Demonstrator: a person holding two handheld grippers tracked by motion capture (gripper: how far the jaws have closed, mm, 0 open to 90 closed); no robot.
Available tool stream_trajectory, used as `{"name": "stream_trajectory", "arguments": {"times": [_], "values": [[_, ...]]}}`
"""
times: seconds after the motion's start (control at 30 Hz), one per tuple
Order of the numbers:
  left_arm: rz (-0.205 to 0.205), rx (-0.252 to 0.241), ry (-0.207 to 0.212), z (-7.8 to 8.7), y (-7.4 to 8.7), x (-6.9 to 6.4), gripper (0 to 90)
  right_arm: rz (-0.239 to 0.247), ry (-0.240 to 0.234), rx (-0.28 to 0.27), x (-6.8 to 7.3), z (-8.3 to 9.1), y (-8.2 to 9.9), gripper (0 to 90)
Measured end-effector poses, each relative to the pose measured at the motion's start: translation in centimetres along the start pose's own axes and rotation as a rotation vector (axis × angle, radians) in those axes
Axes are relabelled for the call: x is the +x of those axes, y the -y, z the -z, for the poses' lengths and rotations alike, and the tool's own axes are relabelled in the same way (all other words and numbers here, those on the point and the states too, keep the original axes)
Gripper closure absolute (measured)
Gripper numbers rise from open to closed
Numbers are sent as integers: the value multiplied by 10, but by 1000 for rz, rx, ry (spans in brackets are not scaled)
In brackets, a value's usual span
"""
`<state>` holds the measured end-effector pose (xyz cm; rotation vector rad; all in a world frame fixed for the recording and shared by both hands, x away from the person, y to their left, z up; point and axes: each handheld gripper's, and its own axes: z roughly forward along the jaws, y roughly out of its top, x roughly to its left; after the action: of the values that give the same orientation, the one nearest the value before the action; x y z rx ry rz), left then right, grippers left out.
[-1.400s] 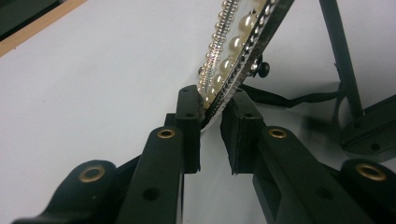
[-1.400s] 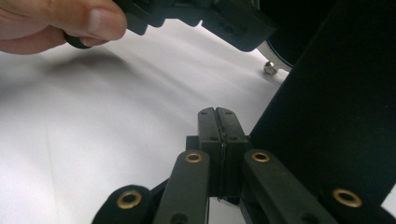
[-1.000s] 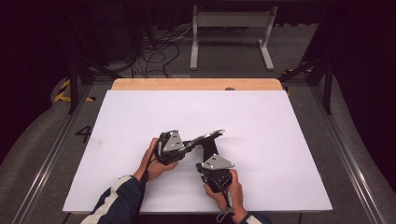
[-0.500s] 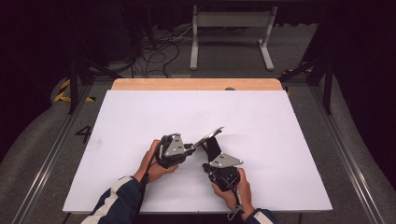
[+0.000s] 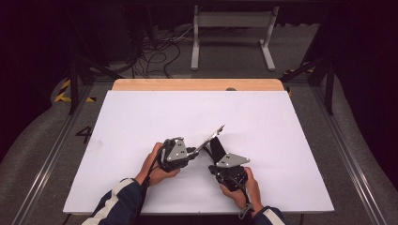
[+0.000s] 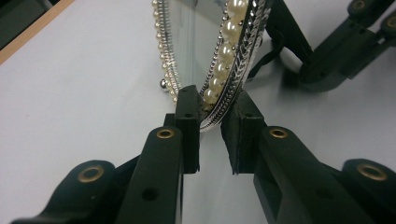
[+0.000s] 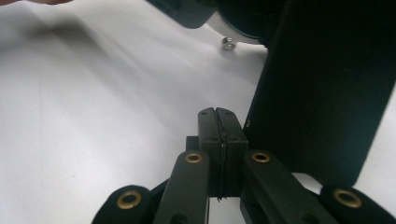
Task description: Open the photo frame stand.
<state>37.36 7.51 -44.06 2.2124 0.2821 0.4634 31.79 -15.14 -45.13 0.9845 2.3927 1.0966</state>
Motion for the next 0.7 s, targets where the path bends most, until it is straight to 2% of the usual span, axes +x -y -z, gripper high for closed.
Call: {"name": "stream_trajectory", "arguments": {"times": [0.4,0.7], "values": [[-14,8,19,0,-4,-9,752,-8,0,12,-12,8,6,900],[2,1,28,-1,-6,-13,740,-17,19,9,-17,11,11,900]]}}
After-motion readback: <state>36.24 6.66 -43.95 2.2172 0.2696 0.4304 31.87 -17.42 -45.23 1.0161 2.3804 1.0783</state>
